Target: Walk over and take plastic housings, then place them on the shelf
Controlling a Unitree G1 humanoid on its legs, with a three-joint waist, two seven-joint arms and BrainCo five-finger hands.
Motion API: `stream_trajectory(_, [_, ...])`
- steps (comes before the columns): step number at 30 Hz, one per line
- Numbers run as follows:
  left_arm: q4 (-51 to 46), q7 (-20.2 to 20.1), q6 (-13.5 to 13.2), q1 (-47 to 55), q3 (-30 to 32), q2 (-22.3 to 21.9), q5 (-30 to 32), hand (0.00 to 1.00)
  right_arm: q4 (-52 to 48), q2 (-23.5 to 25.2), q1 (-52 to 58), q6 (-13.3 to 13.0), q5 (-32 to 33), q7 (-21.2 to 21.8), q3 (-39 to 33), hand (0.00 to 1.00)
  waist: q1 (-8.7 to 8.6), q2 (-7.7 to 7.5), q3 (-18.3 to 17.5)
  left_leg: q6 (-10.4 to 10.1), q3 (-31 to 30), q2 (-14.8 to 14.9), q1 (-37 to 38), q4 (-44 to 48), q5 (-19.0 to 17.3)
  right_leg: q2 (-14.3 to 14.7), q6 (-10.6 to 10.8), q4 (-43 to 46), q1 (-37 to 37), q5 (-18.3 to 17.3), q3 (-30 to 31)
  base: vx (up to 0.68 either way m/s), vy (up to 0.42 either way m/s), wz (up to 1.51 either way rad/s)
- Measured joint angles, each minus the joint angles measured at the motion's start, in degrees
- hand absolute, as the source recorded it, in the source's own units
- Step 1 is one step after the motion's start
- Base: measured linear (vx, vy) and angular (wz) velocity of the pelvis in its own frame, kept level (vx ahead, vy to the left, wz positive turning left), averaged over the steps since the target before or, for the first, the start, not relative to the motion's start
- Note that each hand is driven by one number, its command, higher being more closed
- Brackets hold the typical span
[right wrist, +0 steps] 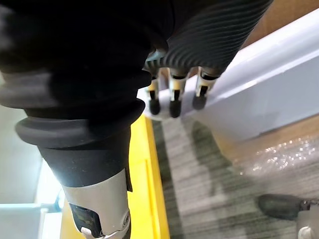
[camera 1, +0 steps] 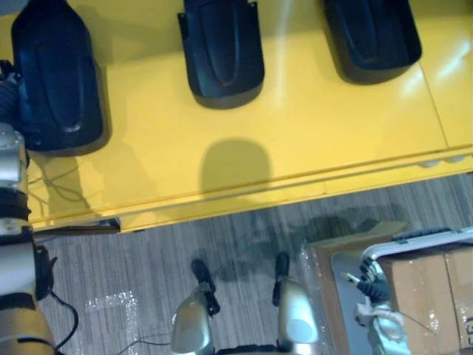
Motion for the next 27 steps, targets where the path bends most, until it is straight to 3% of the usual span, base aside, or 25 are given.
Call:
stream_trajectory(8, [0.0,0.7,0.1,-0.3,0.0,1.0,2.2,0.00,0.8,0.0,-0.3,0.0,0.6,0.0,0.2,0.00,-0.28,-0.20,0.2,0.0,-0.3,0.0,-0.1,0.0,0.0,0.0,0.0,0.0,0.0,0.0,0.0,0.00,0.000,0.00])
stream_trajectory(10, [0.0,3.1,0.0,-0.4,0.0,1.0,2.2,0.00,0.9,0.0,-0.3,0.0,0.6,0.0,0.2,0.00,-0.42,-0.37,0.3,0.0,-0.4,0.0,-0.1,0.0,0.0,0.0,0.0,0.0,0.0,0.0,0.0,0.00,0.000,0.00])
stream_trajectory(13, [0.0,10.8,-1.1,-1.3,0.0,1.0,1.4,0.00,1.8,0.0,-0.3,-0.2,1.2,0.0,0.3,0.00,-0.57,-0.62,0.4,0.0,-0.6,0.0,-0.2,0.0,0.0,0.1,0.0,0.0,0.0,0.0,-0.1,0.00,0.000,0.00])
stream_trajectory(15, [0.0,16.3,-3.3,-2.3,0.0,1.0,0.2,0.00,2.6,0.4,-0.3,-0.4,1.6,0.0,0.3,0.00,-0.57,-0.63,0.4,0.0,-0.7,0.0,-0.2,0.0,0.0,0.1,0.0,0.0,0.1,0.0,-0.1,0.00,0.000,0.00])
stream_trajectory(17, [-0.8,22.9,-7.1,-4.4,0.2,1.1,-1.4,0.00,2.8,1.2,-0.3,-1.2,1.6,0.0,0.3,0.00,-0.64,-0.63,0.4,0.0,-0.9,0.0,-0.1,0.0,0.0,0.1,0.0,0.0,0.3,0.0,-0.3,0.01,0.004,0.02])
stream_trajectory(18, [-1.5,24.3,-8.1,-5.0,0.2,1.1,-1.6,0.00,2.8,1.4,-0.3,-1.4,1.6,0.0,0.3,0.00,-0.65,-0.63,0.4,0.0,-0.9,0.0,-0.1,0.0,0.0,0.1,0.0,0.0,0.4,0.0,-0.3,0.02,0.010,0.05])
stream_trajectory(20, [-6.1,29.1,-12.8,-5.6,0.2,1.1,-3.2,0.00,2.7,2.5,0.1,-1.6,1.6,0.0,0.3,0.00,-1.07,-0.63,0.4,0.0,-1.6,0.0,1.4,-0.1,0.0,0.1,0.0,-0.5,2.6,0.0,-1.3,0.03,0.009,0.11])
stream_trajectory(23, [-12.2,31.7,-17.9,-5.6,0.3,2.2,-3.2,0.00,2.7,3.8,1.2,-2.5,1.5,-0.1,0.1,0.00,-1.03,-0.60,0.4,0.0,-2.6,0.0,5.0,-1.1,0.0,0.4,0.0,-2.4,7.2,0.0,-2.4,0.03,0.003,0.09])
stream_trajectory(27, [-19.0,31.8,-21.9,-2.8,5.0,3.9,-3.1,0.00,2.7,5.1,1.9,-2.4,1.4,-0.2,-0.3,0.00,-0.62,0.32,-1.4,-0.5,-2.9,-0.2,7.4,-3.7,0.5,0.7,0.4,-4.8,10.0,0.5,-3.3,0.01,0.015,0.05])
